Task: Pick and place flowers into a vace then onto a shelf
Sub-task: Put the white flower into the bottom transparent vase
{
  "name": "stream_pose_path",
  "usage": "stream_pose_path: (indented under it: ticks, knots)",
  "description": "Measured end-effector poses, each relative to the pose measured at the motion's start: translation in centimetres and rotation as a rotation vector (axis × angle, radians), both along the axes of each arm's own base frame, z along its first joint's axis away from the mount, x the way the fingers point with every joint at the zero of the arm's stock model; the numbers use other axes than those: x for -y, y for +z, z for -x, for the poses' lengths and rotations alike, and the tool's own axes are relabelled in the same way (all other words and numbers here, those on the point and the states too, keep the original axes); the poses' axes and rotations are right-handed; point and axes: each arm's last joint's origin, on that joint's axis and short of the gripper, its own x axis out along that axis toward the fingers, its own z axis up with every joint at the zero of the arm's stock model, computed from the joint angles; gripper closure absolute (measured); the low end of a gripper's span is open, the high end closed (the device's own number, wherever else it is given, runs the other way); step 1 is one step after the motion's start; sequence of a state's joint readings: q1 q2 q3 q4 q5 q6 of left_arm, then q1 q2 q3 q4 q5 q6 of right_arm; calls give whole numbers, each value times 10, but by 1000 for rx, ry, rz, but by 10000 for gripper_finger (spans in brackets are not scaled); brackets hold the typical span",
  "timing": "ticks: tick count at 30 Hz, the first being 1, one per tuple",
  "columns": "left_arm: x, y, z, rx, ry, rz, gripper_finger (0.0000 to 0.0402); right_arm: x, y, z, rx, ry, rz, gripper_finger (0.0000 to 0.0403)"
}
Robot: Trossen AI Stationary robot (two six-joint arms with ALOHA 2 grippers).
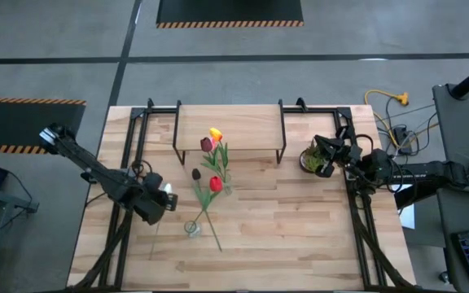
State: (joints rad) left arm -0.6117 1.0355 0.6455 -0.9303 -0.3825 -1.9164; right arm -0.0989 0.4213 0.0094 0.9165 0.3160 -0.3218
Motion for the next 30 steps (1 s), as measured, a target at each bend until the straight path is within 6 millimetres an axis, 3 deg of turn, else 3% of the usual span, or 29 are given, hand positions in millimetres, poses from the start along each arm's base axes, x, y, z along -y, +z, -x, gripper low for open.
stream_pose_path:
  ticks: [6, 14, 23, 30]
  knots:
    - [-7, 41, 2, 229, -92, -150, 401, 0, 0, 0, 0, 0, 0, 394]
    - [-16, 98, 3, 389, -158, -463, 401, 0, 0, 0, 0, 1, 0, 394]
    - [-7, 150, -12, 420, -264, -648, 401, 0, 0, 0, 0, 1, 0, 394]
    - [10, 167, -38, 380, -305, -820, 401, 0, 0, 0, 0, 0, 0, 394]
